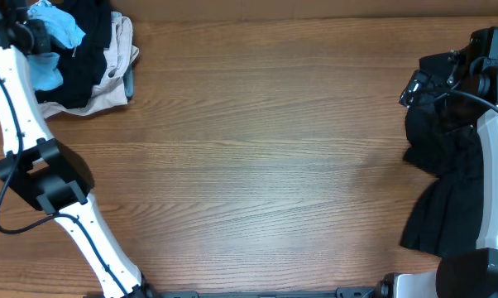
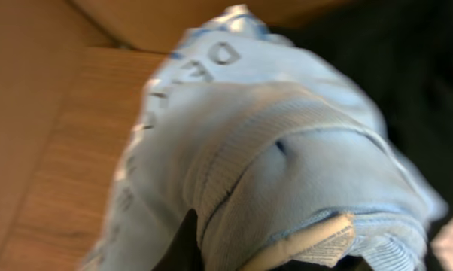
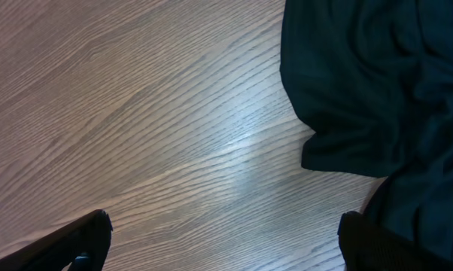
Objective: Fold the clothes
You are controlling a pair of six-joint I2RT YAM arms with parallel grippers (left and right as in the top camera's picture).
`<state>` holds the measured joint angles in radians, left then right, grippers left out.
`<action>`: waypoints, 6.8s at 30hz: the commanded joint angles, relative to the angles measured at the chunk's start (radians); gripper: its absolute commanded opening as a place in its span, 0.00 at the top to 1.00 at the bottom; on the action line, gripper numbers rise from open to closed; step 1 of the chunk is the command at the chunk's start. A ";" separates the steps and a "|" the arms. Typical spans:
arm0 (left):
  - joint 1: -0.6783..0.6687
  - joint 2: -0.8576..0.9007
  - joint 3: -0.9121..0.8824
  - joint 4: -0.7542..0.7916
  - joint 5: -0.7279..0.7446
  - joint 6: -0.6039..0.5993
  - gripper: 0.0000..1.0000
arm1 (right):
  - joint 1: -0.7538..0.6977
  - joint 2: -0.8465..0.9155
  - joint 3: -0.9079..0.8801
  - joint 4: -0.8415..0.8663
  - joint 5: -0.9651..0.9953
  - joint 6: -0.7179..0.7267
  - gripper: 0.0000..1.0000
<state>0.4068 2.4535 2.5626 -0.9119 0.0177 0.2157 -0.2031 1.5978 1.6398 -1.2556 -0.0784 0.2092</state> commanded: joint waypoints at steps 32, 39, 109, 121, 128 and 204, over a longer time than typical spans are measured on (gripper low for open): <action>-0.224 -0.131 0.116 -0.333 -0.029 -0.100 0.00 | -0.004 -0.033 -0.003 0.014 -0.002 0.003 0.00; -0.181 -0.186 0.120 -0.325 -0.080 -0.101 0.00 | -0.004 -0.033 -0.003 0.016 -0.002 0.003 0.00; -0.060 -0.287 0.232 -0.357 -0.025 -0.108 0.00 | 0.036 -0.071 0.749 -0.420 -0.024 -0.028 0.00; -0.060 -0.287 0.232 -0.357 -0.025 -0.108 0.00 | 0.241 -0.220 0.416 0.025 0.127 -0.027 0.00; -0.060 -0.287 0.232 -0.357 -0.025 -0.108 0.00 | 0.243 -0.505 -0.135 0.415 0.076 -0.027 0.00; -0.090 -0.309 0.231 -0.373 -0.027 -0.108 0.00 | 0.243 -1.595 -1.632 1.172 0.077 -0.027 0.00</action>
<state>0.3401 2.1712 2.7926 -1.2819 -0.0147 0.1108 0.0345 0.0147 0.0185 -0.0898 0.0002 0.1833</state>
